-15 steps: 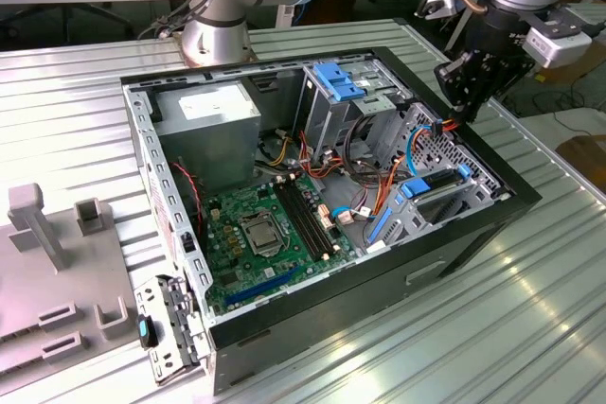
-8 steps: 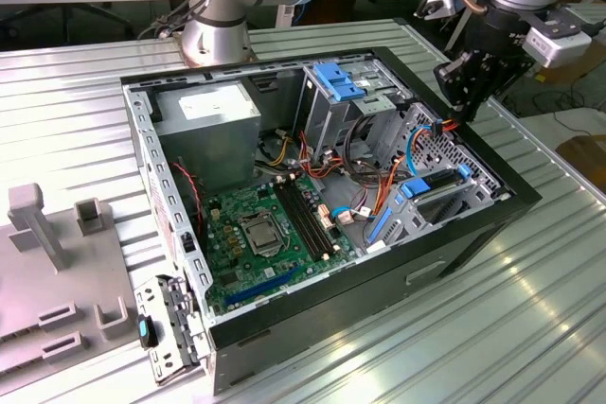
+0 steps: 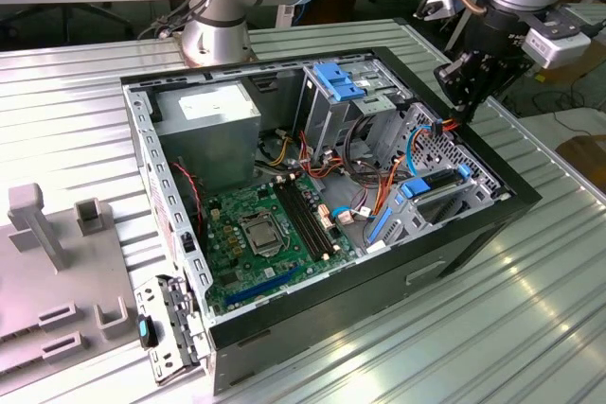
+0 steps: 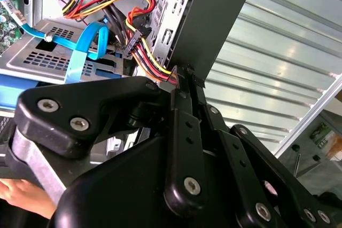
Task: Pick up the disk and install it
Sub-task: 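Insert the first disk wire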
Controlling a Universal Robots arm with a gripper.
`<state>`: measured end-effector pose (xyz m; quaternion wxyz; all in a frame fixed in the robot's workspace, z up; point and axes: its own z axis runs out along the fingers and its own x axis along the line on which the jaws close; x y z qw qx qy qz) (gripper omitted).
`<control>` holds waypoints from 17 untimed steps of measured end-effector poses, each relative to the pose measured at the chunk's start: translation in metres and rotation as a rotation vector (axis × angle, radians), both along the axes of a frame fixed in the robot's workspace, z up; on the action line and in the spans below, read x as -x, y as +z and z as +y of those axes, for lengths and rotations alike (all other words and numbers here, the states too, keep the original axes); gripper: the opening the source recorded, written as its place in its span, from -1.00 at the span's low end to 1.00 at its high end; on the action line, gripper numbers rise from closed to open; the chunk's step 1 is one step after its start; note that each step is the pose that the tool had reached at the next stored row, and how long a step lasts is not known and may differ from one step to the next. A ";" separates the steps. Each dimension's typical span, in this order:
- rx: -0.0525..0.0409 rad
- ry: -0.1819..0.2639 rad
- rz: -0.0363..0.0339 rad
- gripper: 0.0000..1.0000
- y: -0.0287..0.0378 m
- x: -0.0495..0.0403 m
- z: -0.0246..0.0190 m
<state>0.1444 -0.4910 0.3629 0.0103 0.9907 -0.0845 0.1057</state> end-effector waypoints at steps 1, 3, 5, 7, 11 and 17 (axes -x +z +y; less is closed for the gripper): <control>-0.0002 0.000 0.0000 -0.67 0.0001 0.0000 0.0000; -0.0002 0.000 0.0000 -0.67 0.0028 0.0000 0.0000; -0.0003 0.000 0.0000 -0.67 0.0046 0.0000 0.0000; -0.0003 -0.001 0.0000 -0.67 0.0061 0.0000 0.0000; -0.0001 -0.030 0.0000 -0.67 0.0062 0.0000 -0.0001; -0.0002 -0.227 0.0008 -0.67 0.0061 0.0000 -0.0001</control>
